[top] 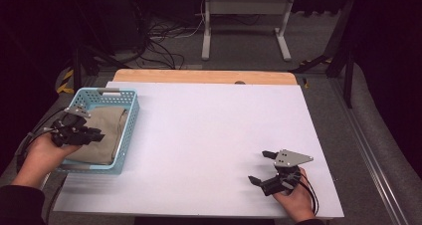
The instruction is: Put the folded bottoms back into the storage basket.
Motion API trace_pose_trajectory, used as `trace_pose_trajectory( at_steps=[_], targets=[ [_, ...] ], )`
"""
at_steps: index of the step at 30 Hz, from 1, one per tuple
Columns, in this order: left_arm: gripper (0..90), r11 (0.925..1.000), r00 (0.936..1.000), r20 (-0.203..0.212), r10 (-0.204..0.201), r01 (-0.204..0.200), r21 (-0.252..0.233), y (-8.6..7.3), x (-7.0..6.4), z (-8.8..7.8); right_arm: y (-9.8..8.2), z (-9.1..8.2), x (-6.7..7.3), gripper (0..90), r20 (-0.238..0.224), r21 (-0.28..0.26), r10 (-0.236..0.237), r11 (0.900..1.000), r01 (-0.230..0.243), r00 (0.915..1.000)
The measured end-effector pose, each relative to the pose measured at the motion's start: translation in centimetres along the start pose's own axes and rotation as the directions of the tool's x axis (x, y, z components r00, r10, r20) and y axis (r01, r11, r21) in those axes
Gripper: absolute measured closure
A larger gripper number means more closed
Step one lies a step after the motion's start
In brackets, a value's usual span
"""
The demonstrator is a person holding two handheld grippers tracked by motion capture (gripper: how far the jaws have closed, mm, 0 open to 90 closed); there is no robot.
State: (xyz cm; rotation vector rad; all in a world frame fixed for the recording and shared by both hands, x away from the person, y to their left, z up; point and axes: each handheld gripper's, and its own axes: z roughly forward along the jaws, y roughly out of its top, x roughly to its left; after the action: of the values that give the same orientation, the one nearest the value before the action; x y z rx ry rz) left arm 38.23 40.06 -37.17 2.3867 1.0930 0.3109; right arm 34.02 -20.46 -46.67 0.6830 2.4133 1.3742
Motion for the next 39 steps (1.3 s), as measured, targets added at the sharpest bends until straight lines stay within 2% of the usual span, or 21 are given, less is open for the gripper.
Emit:
trace_pose_trajectory(
  at_steps=[6, 14, 17, 23, 26, 27, 28, 30, 32, 33, 34, 36, 37, 38, 39],
  targets=[
    [68.5, 0.9984, 1.0, -0.001, 0.008, -0.008, -0.056, 0.2, -0.9, -1.1, 0.0, 0.0, 0.0, 1.8, 0.001, 0.0, 0.0, 1.0, 0.0, 1.0],
    [62.1, 0.9941, 0.9999, 0.002, 0.013, -0.013, -0.108, 0.3, -1.7, -1.9, 0.0, 0.0, 0.0, 1.8, 0.001, 0.0, -0.001, 1.0, 0.001, 1.0],
    [56.0, 0.9901, 0.9999, 0.014, 0.009, -0.007, -0.14, 0.4, -2.2, -2.3, 0.0, 0.0, 0.0, 1.7, 0.0, 0.0, 0.0, 1.0, 0.0, 1.0],
    [50.5, 0.9847, 0.9998, 0.02, 0.007, -0.003, -0.174, 0.6, -2.8, -2.6, 0.0, 0.0, 0.0, 1.7, 0.0, 0.0, -0.001, 1.0, 0.001, 1.0],
    [39.9, 0.9815, 0.9995, 0.032, -0.002, 0.008, -0.191, 0.7, -3.1, -2.8, 0.0, 0.0, 0.0, 1.7, -0.002, -0.001, -0.001, 1.0, 0.001, 1.0],
    [39.9, 0.9799, 0.9993, 0.038, -0.008, 0.015, -0.199, 0.7, -3.2, -2.8, 0.0, 0.0, 0.0, 1.7, -0.002, -0.001, -0.001, 1.0, 0.001, 1.0],
    [33.1, 0.9779, 0.9992, 0.039, -0.01, 0.018, -0.208, 0.7, -3.3, -2.9, 0.0, 0.0, 0.0, 1.7, -0.002, -0.002, -0.001, 1.0, 0.001, 1.0],
    [28.0, 0.9681, 0.9983, 0.055, -0.016, 0.029, -0.249, 0.8, -3.7, -3.0, 0.0, 0.0, 0.0, 1.7, -0.004, -0.003, -0.001, 1.0, 0.001, 1.0],
    [25.2, 0.9662, 0.9986, 0.052, -0.009, 0.022, -0.257, 0.8, -3.9, -3.0, 0.0, 0.0, 0.0, 1.7, -0.004, -0.003, -0.001, 1.0, 0.001, 1.0],
    [23.4, 0.9596, 0.9979, 0.063, -0.013, 0.031, -0.28, 0.8, -4.3, -3.0, 0.0, 0.0, 0.0, 1.7, -0.004, -0.003, -0.001, 1.0, 0.001, 1.0],
    [21.5, 0.9596, 0.9979, 0.063, -0.013, 0.031, -0.28, 0.8, -4.3, -3.0, 0.0, 0.0, 0.0, 1.8, -0.005, -0.003, -0.001, 1.0, 0.001, 1.0],
    [19.4, 0.9497, 0.9976, 0.068, -0.011, 0.032, -0.312, 0.9, -4.9, -3.0, 0.0, 0.0, 0.0, 1.7, -0.005, -0.003, -0.001, 1.0, 0.001, 1.0],
    [18.0, 0.9497, 0.9976, 0.068, -0.011, 0.032, -0.312, 0.9, -4.9, -3.0, 0.0, 0.0, 0.0, 1.7, -0.005, -0.003, -0.001, 1.0, 0.001, 1.0],
    [18.0, 0.9452, 0.9972, 0.073, -0.015, 0.038, -0.324, 1.0, -5.2, -2.9, 0.0, 0.0, 0.0, 1.7, -0.005, -0.003, -0.001, 1.0, 0.001, 1.0],
    [15.7, 0.9377, 0.9965, 0.083, -0.014, 0.041, -0.345, 1.1, -5.7, -2.8, 0.0, 0.0, 0.0, 1.7, -0.005, -0.003, -0.001, 1.0, 0.001, 1.0]
  ],
)
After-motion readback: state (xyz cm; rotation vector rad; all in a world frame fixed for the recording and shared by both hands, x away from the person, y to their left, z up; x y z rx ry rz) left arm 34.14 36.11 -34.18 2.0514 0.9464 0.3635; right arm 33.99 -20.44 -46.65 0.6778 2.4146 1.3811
